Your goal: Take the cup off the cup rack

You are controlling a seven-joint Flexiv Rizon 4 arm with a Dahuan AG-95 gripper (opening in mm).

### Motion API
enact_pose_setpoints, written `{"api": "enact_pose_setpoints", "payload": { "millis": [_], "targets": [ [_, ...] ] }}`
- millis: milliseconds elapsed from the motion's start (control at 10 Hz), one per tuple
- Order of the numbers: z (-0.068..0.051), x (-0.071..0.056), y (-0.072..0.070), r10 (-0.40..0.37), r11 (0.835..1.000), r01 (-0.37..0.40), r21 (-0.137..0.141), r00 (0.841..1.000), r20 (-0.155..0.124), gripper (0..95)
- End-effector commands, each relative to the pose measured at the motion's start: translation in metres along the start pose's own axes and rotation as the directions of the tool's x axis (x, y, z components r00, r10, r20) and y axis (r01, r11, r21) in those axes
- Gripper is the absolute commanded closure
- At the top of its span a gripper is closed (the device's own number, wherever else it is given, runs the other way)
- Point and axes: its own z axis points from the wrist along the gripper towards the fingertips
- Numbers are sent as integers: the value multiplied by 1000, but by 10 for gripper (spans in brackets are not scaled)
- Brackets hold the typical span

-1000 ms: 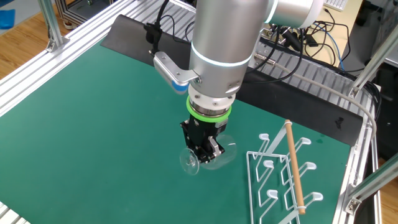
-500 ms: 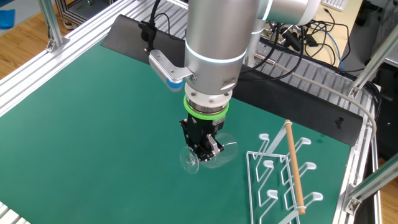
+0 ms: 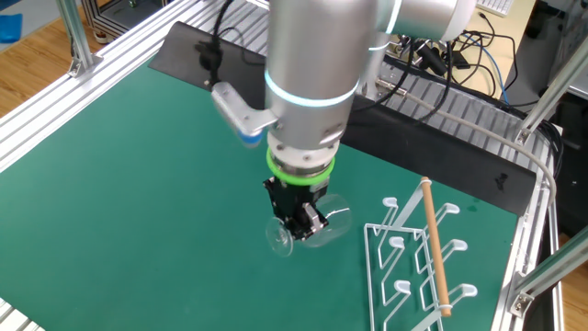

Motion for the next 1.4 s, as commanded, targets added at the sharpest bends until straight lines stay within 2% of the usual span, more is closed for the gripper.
{"api": "enact_pose_setpoints", "payload": {
  "millis": [100, 200, 300, 400, 600, 700, 1000, 1300, 1400],
  "targets": [
    [0, 1, 0, 11, 1000, -14, -25, 995, -101, 950],
    [0, 1, 0, -1, 999, -4, -37, 993, -122, 950],
    [0, 1, 0, -4, 999, -2, -34, 988, -157, 950],
    [0, 1, 0, -9, 999, 4, -32, 988, -155, 950],
    [0, 1, 0, -6, 998, 1, -55, 995, -96, 950],
    [0, 1, 0, -5, 999, 1, -53, 996, -83, 950],
    [0, 1, 0, 8, 999, -12, -50, 996, -87, 950],
    [2, -2, -4, 9, 999, -14, -42, 992, -124, 950],
    [4, -3, -6, 6, 999, -11, -41, 992, -127, 950]
  ]
}}
